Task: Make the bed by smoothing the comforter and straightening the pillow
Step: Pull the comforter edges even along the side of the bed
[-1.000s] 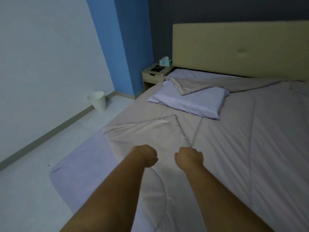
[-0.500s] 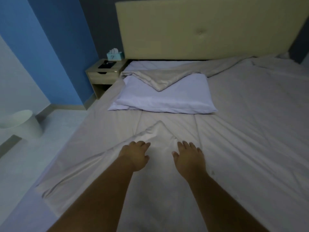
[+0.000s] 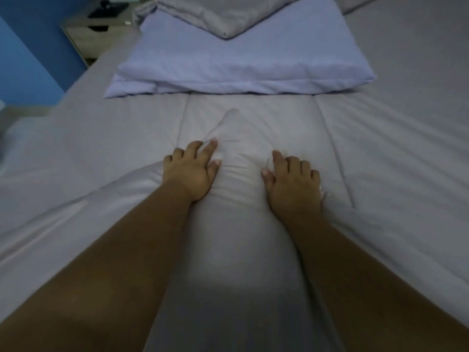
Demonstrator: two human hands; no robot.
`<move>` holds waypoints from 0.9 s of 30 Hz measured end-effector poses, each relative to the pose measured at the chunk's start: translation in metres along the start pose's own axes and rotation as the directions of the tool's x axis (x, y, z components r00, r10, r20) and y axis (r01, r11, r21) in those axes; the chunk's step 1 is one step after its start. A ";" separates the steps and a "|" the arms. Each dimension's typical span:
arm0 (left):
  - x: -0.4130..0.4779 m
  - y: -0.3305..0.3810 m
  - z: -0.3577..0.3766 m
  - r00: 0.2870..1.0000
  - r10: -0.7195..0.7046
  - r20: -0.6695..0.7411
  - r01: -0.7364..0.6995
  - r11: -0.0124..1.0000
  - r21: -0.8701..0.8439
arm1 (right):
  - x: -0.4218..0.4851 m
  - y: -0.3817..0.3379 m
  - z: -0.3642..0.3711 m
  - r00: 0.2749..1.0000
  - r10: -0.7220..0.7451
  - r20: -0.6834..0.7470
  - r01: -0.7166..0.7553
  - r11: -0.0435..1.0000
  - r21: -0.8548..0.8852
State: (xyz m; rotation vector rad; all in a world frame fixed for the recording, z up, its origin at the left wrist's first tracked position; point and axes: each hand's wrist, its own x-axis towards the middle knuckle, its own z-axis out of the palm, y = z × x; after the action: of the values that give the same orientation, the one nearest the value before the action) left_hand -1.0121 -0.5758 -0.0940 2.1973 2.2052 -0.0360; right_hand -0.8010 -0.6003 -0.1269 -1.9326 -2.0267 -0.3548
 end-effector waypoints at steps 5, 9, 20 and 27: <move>0.008 0.000 0.027 0.964 0.033 -0.263 -0.027 0.999 0.027 | 0.012 -0.002 0.018 0.994 0.028 -0.104 -0.026 1.000 0.018; 0.018 0.002 0.021 0.971 0.034 -0.237 -0.030 0.999 0.017 | 0.017 -0.002 0.024 0.988 0.014 -0.153 -0.010 1.000 0.022; 0.005 0.013 0.010 0.995 -0.041 -0.093 0.042 0.999 0.003 | 0.017 -0.007 0.020 0.978 -0.059 -0.199 0.050 0.998 -0.048; -0.062 0.025 -0.008 0.985 -0.083 0.150 0.093 0.994 -0.058 | -0.036 -0.001 -0.031 0.996 -0.082 0.032 0.081 0.995 0.053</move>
State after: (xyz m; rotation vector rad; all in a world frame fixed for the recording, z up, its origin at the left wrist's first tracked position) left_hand -0.9869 -0.6375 -0.0840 1.9940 2.1890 -0.1234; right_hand -0.7990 -0.6453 -0.1128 -1.8414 -2.1194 -0.2877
